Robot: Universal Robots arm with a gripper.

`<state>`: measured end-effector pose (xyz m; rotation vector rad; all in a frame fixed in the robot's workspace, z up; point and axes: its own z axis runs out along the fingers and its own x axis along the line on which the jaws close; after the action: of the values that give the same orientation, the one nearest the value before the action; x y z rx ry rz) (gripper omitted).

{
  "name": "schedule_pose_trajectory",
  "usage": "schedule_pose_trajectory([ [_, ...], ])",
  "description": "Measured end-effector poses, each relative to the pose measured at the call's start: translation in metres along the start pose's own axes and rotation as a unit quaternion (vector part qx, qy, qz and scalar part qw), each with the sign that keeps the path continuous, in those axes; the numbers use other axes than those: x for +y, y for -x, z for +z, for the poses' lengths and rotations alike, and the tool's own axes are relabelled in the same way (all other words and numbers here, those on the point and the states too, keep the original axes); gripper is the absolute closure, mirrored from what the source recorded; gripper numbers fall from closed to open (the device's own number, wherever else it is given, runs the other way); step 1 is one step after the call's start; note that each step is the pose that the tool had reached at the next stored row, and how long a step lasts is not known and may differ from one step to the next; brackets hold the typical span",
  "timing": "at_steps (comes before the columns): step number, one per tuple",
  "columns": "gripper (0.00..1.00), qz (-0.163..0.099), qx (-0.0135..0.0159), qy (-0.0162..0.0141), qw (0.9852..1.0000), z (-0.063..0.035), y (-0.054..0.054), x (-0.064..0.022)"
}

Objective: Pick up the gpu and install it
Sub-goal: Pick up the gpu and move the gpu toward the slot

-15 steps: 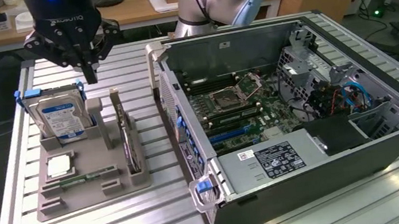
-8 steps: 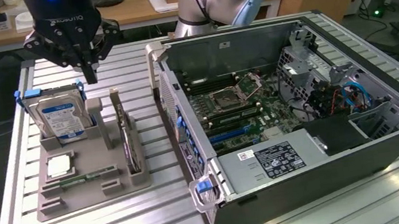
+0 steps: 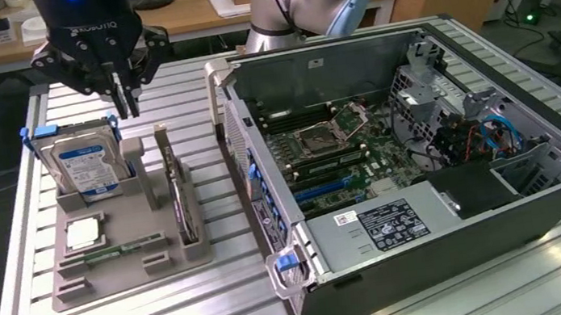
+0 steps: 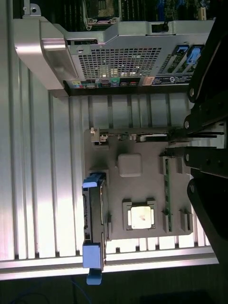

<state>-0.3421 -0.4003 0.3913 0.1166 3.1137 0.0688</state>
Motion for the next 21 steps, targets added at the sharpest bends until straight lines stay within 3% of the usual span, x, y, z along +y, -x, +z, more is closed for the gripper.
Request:
schedule_pose_trajectory([
  [1,0.77,0.0,0.0,0.0,1.0,0.0,0.0,0.0],
  [2,0.77,0.0,0.0,0.0,1.0,0.0,0.0,0.0],
  [5,0.59,0.0,0.0,0.0,1.0,0.0,0.0,0.0],
  [8,0.53,0.0,0.0,0.0,1.0,0.0,0.0,0.0],
  [10,0.42,0.0,-0.0001,0.0001,1.0,0.0001,0.0,0.0002],
  [12,0.42,-0.002,0.0005,0.0001,1.0,0.0018,0.0,0.0003],
  [13,0.35,-0.005,0.0012,0.0002,1.0,0.0035,0.0,0.0003],
  [21,0.35,-0.05,0.0039,0.0006,0.9988,0.0175,0.002,-0.0001],
])
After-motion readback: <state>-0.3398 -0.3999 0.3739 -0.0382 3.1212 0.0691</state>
